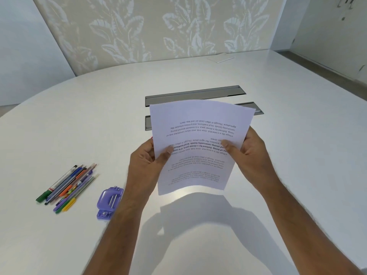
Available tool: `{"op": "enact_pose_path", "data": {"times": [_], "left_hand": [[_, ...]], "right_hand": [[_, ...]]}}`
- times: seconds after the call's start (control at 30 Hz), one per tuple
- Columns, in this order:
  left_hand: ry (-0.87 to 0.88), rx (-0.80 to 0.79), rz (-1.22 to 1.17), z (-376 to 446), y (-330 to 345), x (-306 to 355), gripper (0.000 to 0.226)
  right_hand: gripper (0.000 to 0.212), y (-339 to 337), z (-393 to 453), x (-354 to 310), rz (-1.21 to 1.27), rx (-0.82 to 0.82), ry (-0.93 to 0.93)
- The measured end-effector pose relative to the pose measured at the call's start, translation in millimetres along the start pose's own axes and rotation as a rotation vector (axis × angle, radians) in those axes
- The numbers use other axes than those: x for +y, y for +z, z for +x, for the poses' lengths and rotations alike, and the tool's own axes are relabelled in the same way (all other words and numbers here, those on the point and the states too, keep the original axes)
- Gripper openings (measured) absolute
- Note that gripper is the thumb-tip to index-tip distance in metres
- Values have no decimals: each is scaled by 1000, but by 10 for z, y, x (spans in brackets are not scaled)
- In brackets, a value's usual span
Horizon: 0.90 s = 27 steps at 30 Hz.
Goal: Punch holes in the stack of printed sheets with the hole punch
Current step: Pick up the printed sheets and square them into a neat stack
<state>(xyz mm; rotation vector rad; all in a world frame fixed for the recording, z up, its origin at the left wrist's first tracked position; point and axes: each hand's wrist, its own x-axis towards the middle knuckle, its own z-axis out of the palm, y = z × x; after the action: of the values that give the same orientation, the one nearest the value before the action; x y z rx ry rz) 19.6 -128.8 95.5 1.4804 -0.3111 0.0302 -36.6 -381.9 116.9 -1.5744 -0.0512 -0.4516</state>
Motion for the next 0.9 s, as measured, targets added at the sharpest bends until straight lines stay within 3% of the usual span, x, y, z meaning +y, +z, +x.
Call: {"op": "enact_pose_path", "data": {"times": [0.27, 0.6, 0.77, 0.9], "left_hand": [[-159, 30, 68, -73, 5, -263, 18], [-183, 18, 51, -121, 43, -343, 19], [-111, 34, 54, -158, 39, -336, 21], [-172, 26, 56, -187, 48, -334, 17]], "right_hand": [[32, -7, -132, 289, -49, -59, 107], [34, 60, -220, 457, -33, 20, 120], [34, 75, -261, 466, -61, 56, 57], [36, 101, -301, 562, -125, 42, 87]]}}
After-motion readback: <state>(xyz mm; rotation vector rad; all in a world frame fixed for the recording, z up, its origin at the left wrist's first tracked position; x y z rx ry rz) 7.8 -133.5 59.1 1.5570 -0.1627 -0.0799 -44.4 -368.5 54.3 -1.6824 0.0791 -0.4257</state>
